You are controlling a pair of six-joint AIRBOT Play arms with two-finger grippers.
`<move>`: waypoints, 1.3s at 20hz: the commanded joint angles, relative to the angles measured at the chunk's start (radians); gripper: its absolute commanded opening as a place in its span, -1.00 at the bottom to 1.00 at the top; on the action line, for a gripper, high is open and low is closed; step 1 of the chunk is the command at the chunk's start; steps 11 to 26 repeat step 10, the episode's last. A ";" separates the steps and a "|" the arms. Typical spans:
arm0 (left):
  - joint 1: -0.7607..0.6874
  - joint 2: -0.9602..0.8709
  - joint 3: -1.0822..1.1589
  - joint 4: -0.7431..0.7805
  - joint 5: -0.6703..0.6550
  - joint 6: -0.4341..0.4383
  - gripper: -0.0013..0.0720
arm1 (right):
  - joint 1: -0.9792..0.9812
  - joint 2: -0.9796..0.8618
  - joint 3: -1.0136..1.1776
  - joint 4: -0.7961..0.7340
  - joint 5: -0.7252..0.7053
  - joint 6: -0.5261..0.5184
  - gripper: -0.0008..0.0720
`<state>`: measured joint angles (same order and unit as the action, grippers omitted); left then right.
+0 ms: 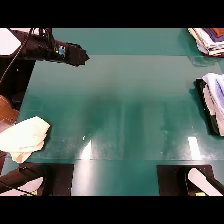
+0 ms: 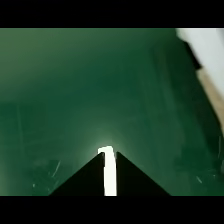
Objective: Fold the shirts.
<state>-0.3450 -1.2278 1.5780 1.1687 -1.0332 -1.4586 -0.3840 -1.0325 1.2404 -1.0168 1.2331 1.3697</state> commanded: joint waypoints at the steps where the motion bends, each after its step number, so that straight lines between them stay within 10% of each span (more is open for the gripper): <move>1: 0.000 0.000 0.000 -0.001 0.041 0.000 -0.90 | 0.243 0.008 0.000 0.019 -0.053 -0.055 -0.88; 26: 0.000 0.000 0.000 -0.001 0.076 0.000 -0.90 | 0.412 0.008 0.000 0.020 -0.080 -0.055 -0.93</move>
